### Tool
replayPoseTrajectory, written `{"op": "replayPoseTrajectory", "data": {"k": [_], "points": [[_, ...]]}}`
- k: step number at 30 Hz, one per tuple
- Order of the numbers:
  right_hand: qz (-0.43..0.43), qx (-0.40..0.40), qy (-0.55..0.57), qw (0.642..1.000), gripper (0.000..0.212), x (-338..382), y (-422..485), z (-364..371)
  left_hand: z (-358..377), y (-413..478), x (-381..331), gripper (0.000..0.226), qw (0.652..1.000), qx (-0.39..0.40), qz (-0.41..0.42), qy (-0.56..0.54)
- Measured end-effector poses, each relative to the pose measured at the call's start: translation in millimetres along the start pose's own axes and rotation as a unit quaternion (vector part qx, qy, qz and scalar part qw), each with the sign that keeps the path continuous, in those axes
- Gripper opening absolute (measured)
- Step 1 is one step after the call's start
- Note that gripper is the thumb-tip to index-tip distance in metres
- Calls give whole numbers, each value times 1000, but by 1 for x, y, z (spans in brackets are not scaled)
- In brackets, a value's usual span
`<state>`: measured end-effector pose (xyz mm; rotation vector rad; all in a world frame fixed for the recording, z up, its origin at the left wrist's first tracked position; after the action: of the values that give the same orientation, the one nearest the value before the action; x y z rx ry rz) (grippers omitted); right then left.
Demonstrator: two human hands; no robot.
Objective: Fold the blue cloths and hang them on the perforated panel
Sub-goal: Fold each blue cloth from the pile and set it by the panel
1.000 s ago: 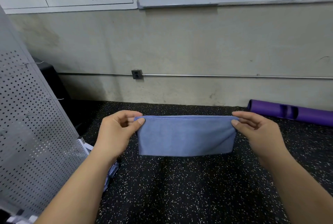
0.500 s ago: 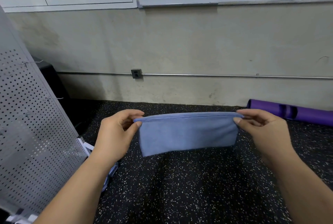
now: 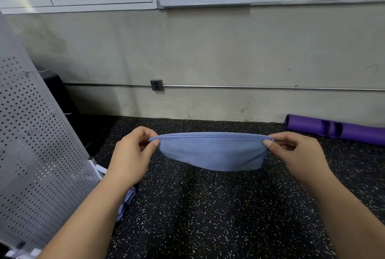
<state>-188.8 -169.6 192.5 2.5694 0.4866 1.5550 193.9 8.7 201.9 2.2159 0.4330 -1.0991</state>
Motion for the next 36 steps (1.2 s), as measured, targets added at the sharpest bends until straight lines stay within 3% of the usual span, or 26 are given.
{"op": "replayPoseTrajectory", "data": {"k": [3, 9, 14, 19, 24, 27, 31, 36], "points": [[12, 7, 4, 1000, 11, -6, 1, 0, -1, 1, 3, 12, 1000, -8, -5, -3], [-58, 47, -60, 995, 7, 10, -7, 15, 11, -1, 2, 6, 992, 27, -39, -117], [-5, 51, 13, 999, 8, 7, -11, 26, 13, -2, 8, 7, 979, -4, -64, -195], [89, 82, 133, 984, 19, 2, -16, 39, 25, -8, 19, 14, 935, -26, -166, -311], [163, 167, 246, 941, 35, -6, -21, 58, 43, -18, 43, 15, 852, -24, -321, -413], [160, 131, 227, 952, 34, -13, -15, 52, 46, -15, 42, 27, 837, 1, -317, -446], [171, 80, 153, 970, 35, -24, -12, 47, 46, -12, 32, 22, 861, 20, -256, -438], [165, 117, 217, 955, 32, -24, -7, 52, 51, -8, 29, 18, 854, 13, -232, -466]]}}
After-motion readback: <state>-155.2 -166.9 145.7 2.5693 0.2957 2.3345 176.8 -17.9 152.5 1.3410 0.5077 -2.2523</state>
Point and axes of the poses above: each hand's wrist, its own y-axis towards the middle knuckle, its own z-axis out of the palm, x = y × z, the point moved 8 cm from there along y, towards the middle knuckle, and after that the axes turned 13 degrees about -y, right-handed, at the moved point
